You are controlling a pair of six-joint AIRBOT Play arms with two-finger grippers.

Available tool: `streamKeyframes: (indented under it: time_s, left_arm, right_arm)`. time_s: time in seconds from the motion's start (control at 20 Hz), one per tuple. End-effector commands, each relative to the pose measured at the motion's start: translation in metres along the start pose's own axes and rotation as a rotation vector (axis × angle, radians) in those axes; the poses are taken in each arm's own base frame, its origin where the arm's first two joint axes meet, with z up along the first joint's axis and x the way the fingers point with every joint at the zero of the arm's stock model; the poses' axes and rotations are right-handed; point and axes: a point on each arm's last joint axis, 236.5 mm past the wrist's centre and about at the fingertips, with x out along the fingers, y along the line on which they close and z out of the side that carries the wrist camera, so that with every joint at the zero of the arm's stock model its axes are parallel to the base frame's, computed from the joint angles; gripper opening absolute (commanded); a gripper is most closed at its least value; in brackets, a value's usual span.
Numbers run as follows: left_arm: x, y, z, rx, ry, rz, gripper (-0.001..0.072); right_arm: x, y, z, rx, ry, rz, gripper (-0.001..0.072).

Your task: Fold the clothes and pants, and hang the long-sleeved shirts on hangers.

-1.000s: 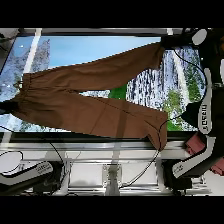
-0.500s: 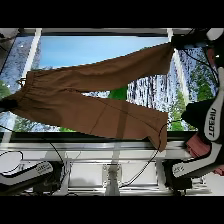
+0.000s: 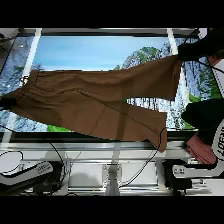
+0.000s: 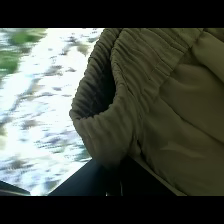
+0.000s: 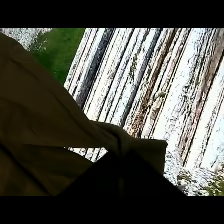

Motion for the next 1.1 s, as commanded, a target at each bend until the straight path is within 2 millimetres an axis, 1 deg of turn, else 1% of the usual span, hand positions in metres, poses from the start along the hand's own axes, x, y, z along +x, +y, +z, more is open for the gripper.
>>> streamKeyframes:
  time_s: [0.0,0.1,0.15,0.25,0.3,0.35,0.4,0.45,0.55,0.6,0.65,0.7,0.75,0.8,0.85,0.9,0.95,1.0,1.05]
  left_arm:
    - [0.0,0.002,0.005,0.0,-0.021,0.01,0.0042]
    - [0.0,0.004,0.009,0.0,-0.036,0.017,0.0042]
    - [0.001,0.005,0.012,0.0,-0.05,0.022,0.0042]
    - [0.003,0.006,0.019,-0.009,-0.08,0.027,0.0042]
    - [0.005,0.006,0.02,-0.012,-0.083,0.025,0.0042]
    - [0.007,0.005,0.019,-0.014,-0.079,0.021,0.0042]
    - [0.01,0.004,0.017,-0.014,-0.073,0.019,0.0042]
    - [0.012,0.004,0.016,-0.014,-0.068,0.016,0.0042]
    - [0.014,0.003,0.015,-0.014,-0.062,0.014,0.0042]
    - [0.016,0.003,0.014,-0.014,-0.058,0.012,0.0042]
    - [0.017,0.002,0.013,-0.015,-0.054,0.01,0.0042]
    - [0.018,0.002,0.012,-0.015,-0.052,0.009,0.0042]
    - [0.018,0.002,0.012,-0.014,-0.052,0.009,0.0042]
    - [0.018,0.002,0.012,-0.014,-0.052,0.009,0.0042]
    - [0.018,0.002,0.012,-0.014,-0.052,0.009,0.0042]
    - [0.018,0.002,0.012,-0.014,-0.052,0.009,0.0042]
    - [0.018,0.002,0.012,-0.014,-0.052,0.009,0.0042]
    - [0.018,0.002,0.012,-0.014,-0.052,0.009,0.0042]
    - [0.018,0.002,0.012,-0.014,-0.052,0.009,0.0042]
  right_arm:
    - [0.058,-0.02,0.005,0.012,-0.018,-0.057,0.0011]
    - [0.116,-0.038,0.018,0.01,-0.084,-0.099,0.0011]
    - [0.148,-0.045,0.021,0.012,-0.109,-0.113,0.0011]
    - [0.204,-0.054,0.022,0.051,-0.139,-0.119,0.0011]
    - [0.223,-0.057,0.025,0.095,-0.163,-0.119,0.0011]
    - [0.236,-0.06,0.031,0.165,-0.201,-0.116,0.0011]
    - [0.243,-0.063,0.039,0.223,-0.248,-0.112,0.0011]
    - [0.244,-0.065,0.049,0.259,-0.301,-0.109,0.0011]
    - [0.233,-0.072,0.074,0.274,-0.414,-0.111,0.0011]
    - [0.228,-0.077,0.082,0.277,-0.446,-0.114,0.0012]
    - [0.225,-0.082,0.084,0.285,-0.453,-0.119,0.012]
    - [0.223,-0.091,0.083,0.301,-0.451,-0.128,0.0319]
    - [0.22,-0.105,0.076,0.368,-0.43,-0.132,0.0341]
    - [0.217,-0.122,0.065,0.451,-0.388,-0.142,0.0346]
    - [0.213,-0.14,0.049,0.534,-0.333,-0.156,0.0347]
    - [0.209,-0.157,0.028,0.598,-0.251,-0.171,0.0348]
    - [0.204,-0.168,0.004,0.644,-0.154,-0.18,0.0348]
    - [0.199,-0.175,-0.024,0.675,-0.042,-0.185,0.0372]
    - [0.195,-0.175,-0.054,0.665,0.082,-0.168,0.0437]
